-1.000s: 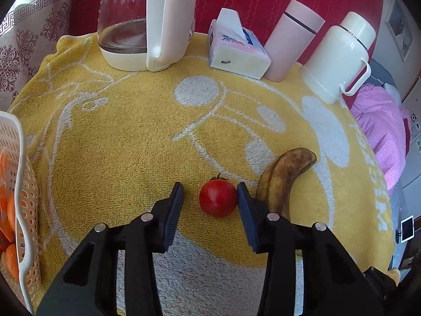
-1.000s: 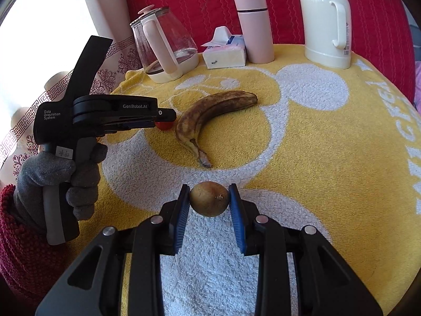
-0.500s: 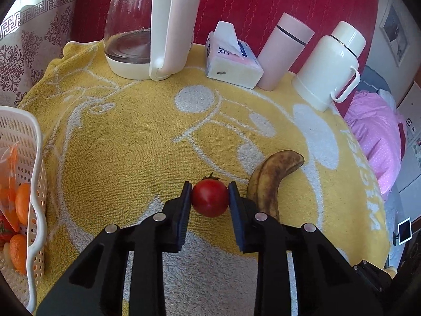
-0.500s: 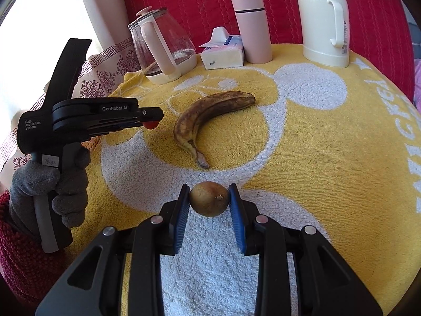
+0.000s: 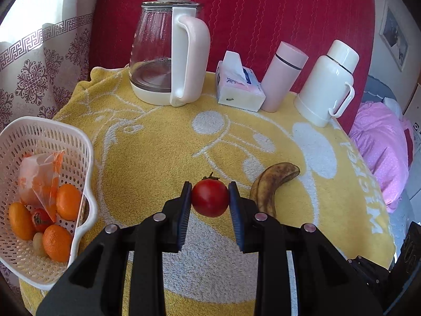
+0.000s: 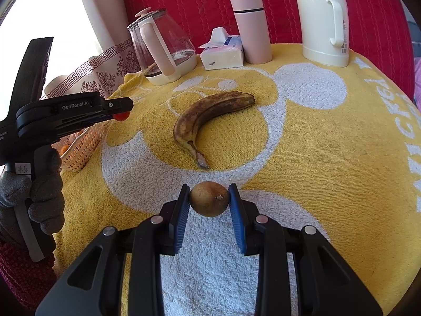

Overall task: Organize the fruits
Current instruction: 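Carry the tomato into the white basket and open the left gripper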

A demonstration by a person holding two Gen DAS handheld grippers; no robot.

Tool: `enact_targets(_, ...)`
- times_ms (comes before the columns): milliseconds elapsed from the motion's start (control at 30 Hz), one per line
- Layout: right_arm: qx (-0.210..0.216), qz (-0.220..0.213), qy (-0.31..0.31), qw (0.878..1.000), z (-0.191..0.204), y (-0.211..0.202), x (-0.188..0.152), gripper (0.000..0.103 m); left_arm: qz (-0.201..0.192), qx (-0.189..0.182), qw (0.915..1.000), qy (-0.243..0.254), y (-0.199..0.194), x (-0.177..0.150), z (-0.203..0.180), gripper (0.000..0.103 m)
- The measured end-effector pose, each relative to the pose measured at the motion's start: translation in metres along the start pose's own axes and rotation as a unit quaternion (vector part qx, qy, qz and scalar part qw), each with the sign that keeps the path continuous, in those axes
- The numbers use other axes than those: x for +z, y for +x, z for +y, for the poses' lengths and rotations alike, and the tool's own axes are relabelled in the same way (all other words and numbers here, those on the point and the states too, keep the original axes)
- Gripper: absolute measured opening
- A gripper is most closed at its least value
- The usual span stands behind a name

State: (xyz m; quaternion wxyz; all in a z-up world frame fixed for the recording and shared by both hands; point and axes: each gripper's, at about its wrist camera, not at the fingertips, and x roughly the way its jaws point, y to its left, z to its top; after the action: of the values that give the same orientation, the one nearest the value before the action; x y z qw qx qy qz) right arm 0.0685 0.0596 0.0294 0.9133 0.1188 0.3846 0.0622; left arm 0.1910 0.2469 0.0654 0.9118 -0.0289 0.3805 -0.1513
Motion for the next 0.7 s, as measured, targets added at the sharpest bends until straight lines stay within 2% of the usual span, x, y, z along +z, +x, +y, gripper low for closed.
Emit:
enact_targets(433,-0.001,0.0,-0.001,1.0,0.0,0.001,0.0,0.03,-0.079,0.077,0.9927,-0.047,-0.059,0.008,0.048,0.029)
enact_targets(700,-0.001,-0.001,-0.001,1.0,0.0,0.0,0.0,0.03,-0.101,0.112,0.9853,-0.081,-0.087,0.005,0.088,0.029)
